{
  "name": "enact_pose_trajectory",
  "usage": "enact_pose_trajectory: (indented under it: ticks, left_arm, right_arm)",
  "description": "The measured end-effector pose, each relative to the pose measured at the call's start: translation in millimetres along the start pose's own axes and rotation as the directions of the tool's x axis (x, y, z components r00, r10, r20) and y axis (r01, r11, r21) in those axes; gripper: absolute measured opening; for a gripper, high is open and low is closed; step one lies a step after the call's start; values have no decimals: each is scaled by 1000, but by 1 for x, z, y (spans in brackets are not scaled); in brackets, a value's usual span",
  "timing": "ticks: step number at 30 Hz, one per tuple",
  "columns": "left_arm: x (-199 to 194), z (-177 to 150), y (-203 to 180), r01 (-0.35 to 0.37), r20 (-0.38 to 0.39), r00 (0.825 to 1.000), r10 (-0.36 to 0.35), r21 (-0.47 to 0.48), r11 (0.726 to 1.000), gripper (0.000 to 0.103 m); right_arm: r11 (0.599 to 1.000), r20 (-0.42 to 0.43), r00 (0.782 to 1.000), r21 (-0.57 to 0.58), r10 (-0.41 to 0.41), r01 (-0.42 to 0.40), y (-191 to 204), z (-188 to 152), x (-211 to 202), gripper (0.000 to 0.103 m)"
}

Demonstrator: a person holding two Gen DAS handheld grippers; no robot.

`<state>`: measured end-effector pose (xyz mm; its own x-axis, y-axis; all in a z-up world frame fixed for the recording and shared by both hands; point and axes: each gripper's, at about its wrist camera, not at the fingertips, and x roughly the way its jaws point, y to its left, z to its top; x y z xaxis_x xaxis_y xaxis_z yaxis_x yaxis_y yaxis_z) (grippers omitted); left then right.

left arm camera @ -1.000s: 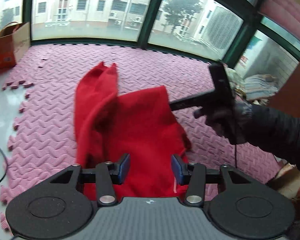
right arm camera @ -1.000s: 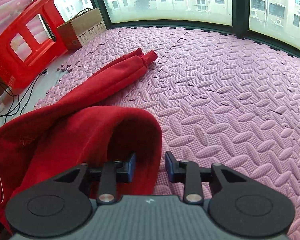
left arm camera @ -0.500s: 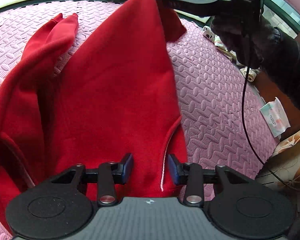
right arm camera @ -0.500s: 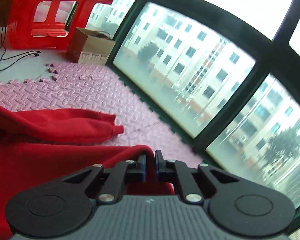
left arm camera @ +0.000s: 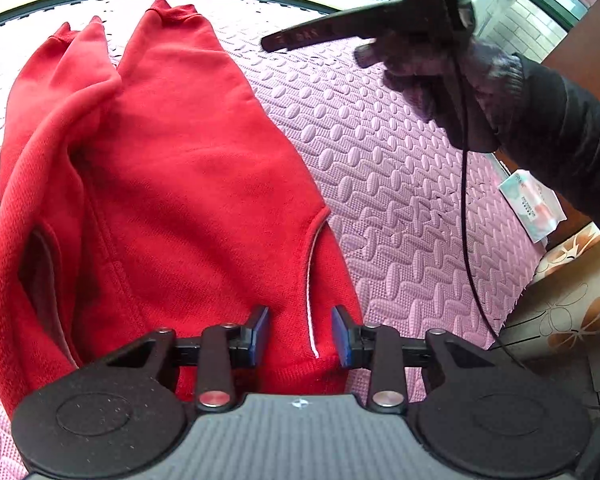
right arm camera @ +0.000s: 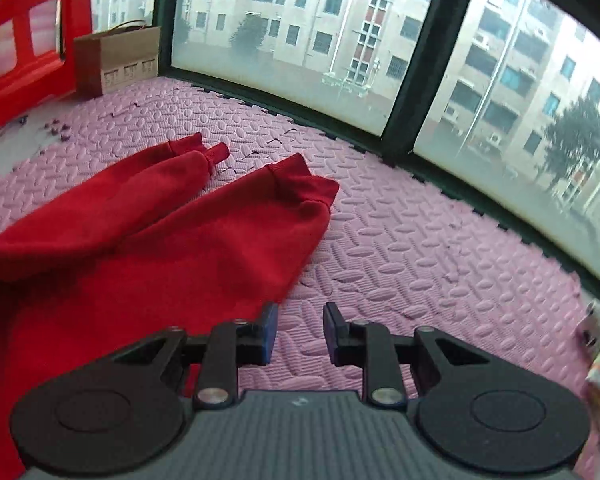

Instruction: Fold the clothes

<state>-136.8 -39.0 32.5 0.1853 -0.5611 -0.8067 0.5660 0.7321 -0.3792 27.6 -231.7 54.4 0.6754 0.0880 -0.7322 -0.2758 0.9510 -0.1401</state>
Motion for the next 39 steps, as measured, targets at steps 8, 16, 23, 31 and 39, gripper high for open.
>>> enact_pose_trajectory:
  ticks: [8, 16, 23, 31, 39]
  left_arm:
    - [1, 0, 0, 14, 5, 1000, -14, -4, 1000, 36]
    - [1, -2, 0, 55, 2, 998, -55, -13, 998, 28]
    - [-1, -3, -22, 82, 20, 996, -83, 38, 996, 27]
    - [-40, 3, -39, -42, 174, 985, 22, 113, 993, 32]
    - [-71, 2, -26, -280, 300, 921, 248, 69, 958, 62]
  right_arm:
    - [943, -35, 993, 320, 109, -92, -13, -3, 57, 29]
    - [956, 8, 1000, 295, 11, -13, -6, -4, 43, 7]
    - [960, -45, 992, 250, -116, 124, -18, -30, 16, 7]
    - [966, -7, 990, 218, -142, 140, -21, -39, -16, 12]
    - [992, 11, 999, 118, 34, -35, 24, -29, -29, 29]
